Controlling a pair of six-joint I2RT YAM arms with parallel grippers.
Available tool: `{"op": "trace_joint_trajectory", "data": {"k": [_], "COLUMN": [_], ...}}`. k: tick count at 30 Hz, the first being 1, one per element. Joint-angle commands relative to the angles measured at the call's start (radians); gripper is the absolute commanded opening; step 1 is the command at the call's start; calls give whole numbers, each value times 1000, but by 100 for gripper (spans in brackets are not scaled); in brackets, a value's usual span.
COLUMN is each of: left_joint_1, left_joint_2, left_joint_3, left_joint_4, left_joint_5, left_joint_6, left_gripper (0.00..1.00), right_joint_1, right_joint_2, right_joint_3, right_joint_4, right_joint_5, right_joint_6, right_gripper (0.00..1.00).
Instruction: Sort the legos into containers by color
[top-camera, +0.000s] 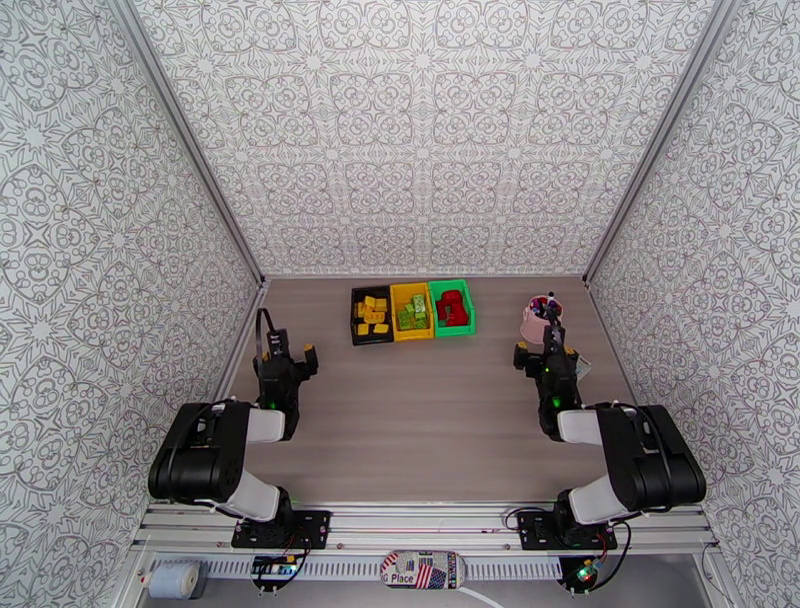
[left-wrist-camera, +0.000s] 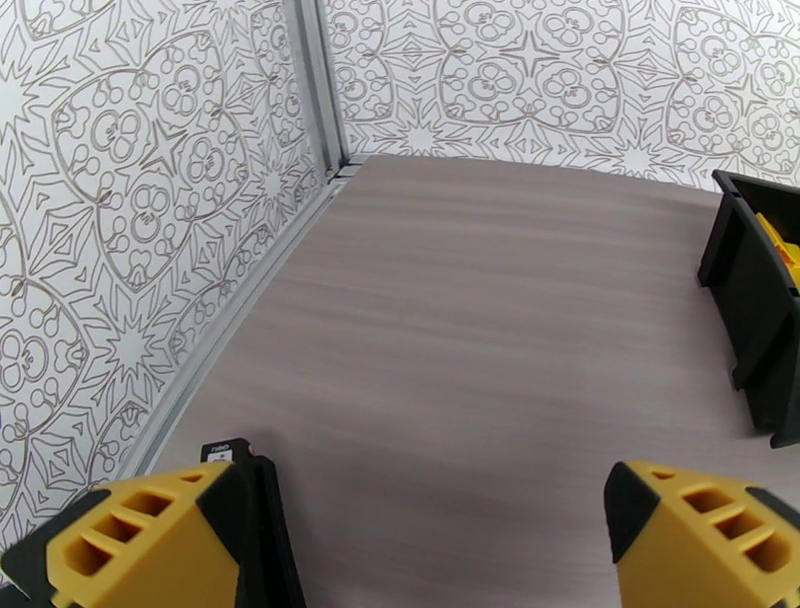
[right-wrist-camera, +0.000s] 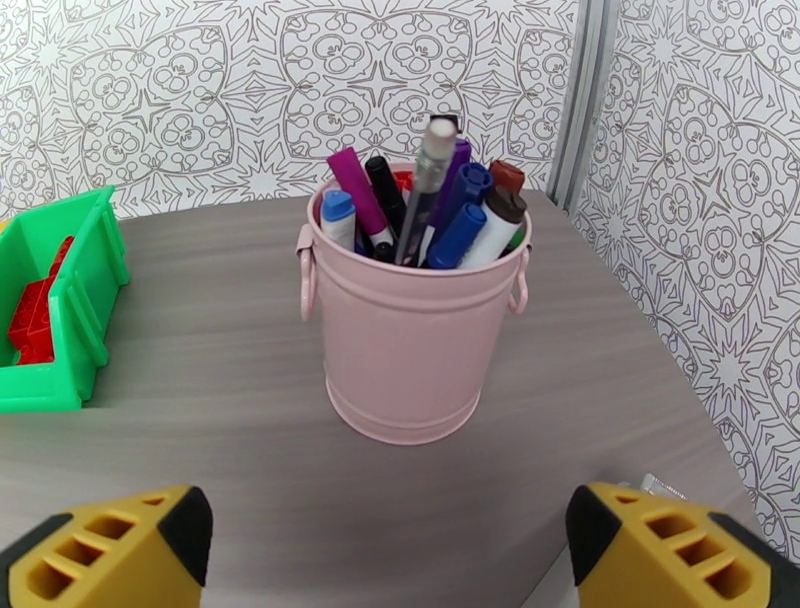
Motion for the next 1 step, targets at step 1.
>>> {"op": "trace_joint_trajectory", "data": {"k": [1], "left_joint_1": [5], "left_joint_2": [0], "left_joint_3": [13], "left_joint_4": [2], "left_joint_5": [51], "left_joint_6": [8], "left_gripper": [99], "right_joint_1": [-9], "right_joint_2": [0], "right_joint_3": [-4], "right_joint_4": [20], "right_joint_5": [-14], "right_joint_6": [-15], "right_gripper": [99]}}
